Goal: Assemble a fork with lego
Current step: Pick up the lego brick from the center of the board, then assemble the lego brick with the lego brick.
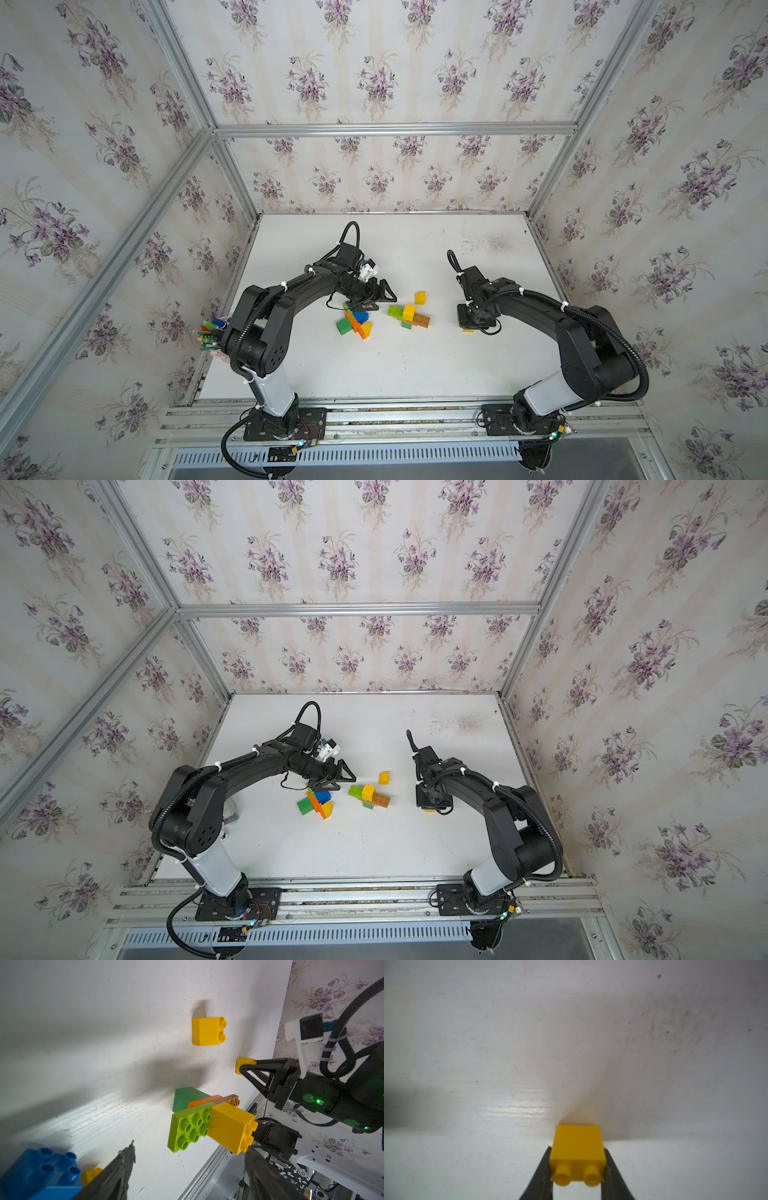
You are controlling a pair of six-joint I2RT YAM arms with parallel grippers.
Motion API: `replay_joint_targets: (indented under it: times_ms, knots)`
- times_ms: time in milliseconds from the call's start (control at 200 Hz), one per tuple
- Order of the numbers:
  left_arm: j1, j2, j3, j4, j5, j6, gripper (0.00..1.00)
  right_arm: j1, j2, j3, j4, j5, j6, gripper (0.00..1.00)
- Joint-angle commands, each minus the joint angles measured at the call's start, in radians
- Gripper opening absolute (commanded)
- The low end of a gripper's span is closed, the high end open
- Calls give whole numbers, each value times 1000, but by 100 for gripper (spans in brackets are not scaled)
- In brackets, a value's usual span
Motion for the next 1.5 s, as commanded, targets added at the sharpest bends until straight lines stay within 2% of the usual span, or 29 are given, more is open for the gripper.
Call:
replay_joint_targets:
  times_ms: [0,295,485,585,814,1014,1309,1324,1494]
  knots:
    - [-3,5,-7,-10,13,-7,84,3,-28,26,0,-49,-22,22]
    - [-18,19,-33,45,37,-58,75,38,-66,173,-39,-81,-160,17]
    - [-27,24,-58,87,46,-88,71,42,-191,133,77,-218,-346,15]
    - [-34,29,-67,115,52,-105,71,41,-223,127,86,-226,-386,15]
    - [-63,51,-66,153,70,-133,70,95,-184,200,-4,-298,-499,18]
    - [-70,56,-77,155,61,-138,65,96,-135,212,-40,-423,-555,12]
    - [-71,69,-87,188,61,-155,61,110,-97,205,-27,-429,-615,10]
    - [-71,69,-88,189,60,-158,61,144,-94,207,-30,-428,-619,10]
    - [-73,70,-101,199,59,-164,58,165,-87,219,-59,-402,-720,10]
